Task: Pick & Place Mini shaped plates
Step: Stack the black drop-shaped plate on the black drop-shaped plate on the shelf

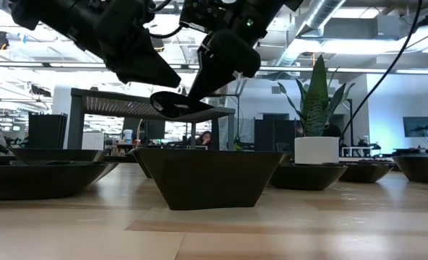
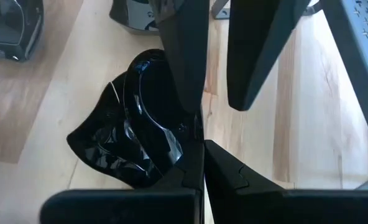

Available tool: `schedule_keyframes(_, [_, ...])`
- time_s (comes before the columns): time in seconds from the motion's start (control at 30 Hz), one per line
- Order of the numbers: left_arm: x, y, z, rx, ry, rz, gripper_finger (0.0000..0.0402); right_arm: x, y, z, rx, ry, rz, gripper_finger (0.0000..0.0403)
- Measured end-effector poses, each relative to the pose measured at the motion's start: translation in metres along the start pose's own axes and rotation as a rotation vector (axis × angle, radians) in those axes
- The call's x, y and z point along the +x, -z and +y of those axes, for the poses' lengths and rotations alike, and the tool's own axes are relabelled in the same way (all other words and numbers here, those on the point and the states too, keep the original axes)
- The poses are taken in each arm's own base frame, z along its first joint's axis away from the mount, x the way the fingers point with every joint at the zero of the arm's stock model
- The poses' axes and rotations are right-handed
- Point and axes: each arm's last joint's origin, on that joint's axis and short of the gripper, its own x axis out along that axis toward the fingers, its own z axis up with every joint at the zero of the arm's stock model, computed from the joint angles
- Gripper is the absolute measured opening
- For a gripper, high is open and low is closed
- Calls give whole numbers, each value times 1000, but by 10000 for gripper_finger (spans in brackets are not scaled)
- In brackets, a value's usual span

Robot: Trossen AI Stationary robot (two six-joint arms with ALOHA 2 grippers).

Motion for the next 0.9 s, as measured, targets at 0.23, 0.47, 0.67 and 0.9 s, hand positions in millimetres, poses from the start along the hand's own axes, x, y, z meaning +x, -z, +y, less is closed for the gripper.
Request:
schedule_keyframes(0.23, [0, 1, -1, -71, 3, 6, 102, 0, 0, 0, -27, 1, 0, 1])
schedule_keyframes(0.47, [-3, 15, -1, -52, 11, 39, 102, 0, -2, 0, -22, 5, -16, 1])
schedule_keyframes(0.67, [-3, 22, 1, -46, -4, 49, 101, 0, -2, -1, -19, 9, -19, 1])
schedule_keyframes(0.9, [-3, 23, 2, -44, -10, 51, 71, 0, -3, -1, -15, 10, -30, 1])
